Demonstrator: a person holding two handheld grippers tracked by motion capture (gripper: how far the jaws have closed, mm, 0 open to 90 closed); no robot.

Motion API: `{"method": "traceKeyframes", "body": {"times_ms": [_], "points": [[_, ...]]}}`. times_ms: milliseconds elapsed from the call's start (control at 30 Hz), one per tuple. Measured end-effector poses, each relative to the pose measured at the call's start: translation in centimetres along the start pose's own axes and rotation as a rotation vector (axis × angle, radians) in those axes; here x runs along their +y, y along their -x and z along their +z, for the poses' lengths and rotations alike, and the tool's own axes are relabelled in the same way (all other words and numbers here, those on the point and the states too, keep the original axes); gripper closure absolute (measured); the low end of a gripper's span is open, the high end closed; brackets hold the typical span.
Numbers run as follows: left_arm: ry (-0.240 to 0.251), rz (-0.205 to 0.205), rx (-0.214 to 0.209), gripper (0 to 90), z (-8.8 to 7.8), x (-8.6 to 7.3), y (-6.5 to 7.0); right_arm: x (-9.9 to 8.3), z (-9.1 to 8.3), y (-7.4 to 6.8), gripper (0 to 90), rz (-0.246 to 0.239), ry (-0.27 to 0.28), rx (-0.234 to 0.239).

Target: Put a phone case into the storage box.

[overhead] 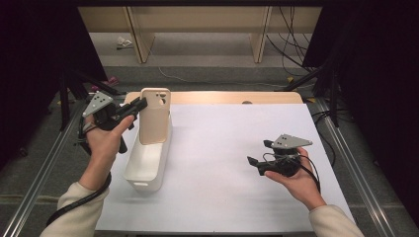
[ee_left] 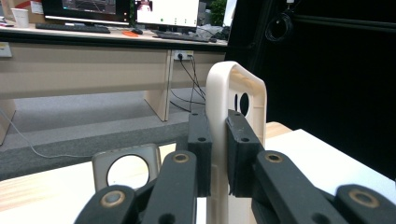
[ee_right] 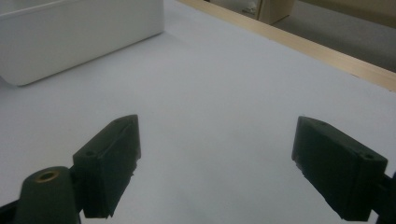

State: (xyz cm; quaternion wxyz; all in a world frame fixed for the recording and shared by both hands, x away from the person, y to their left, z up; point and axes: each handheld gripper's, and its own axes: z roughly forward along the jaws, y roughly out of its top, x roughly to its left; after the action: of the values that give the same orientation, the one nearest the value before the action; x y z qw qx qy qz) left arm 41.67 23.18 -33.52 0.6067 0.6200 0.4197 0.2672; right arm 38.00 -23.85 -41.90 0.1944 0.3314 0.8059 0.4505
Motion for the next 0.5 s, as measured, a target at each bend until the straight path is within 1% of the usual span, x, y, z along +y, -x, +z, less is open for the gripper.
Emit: {"method": "traceKeyframes", "body": {"times_ms": [333, 433, 500], "points": [[0.000, -0.003, 0.011, 81.7, -0.06, -0.07, -0.51, -0.02, 0.00, 0.04, 16.2, 0.006, 0.003, 0.003], [0.008, -0.021, 0.014, 81.8, -0.10, -0.10, -0.69, -0.04, 0.01, 0.04, 16.2, 0.006, 0.001, 0.003], [0.006, -0.013, 0.021, 81.7, -0.14, -0.10, -0.82, -0.04, 0.02, 0.04, 16.2, 0.006, 0.001, 0.004]]}}
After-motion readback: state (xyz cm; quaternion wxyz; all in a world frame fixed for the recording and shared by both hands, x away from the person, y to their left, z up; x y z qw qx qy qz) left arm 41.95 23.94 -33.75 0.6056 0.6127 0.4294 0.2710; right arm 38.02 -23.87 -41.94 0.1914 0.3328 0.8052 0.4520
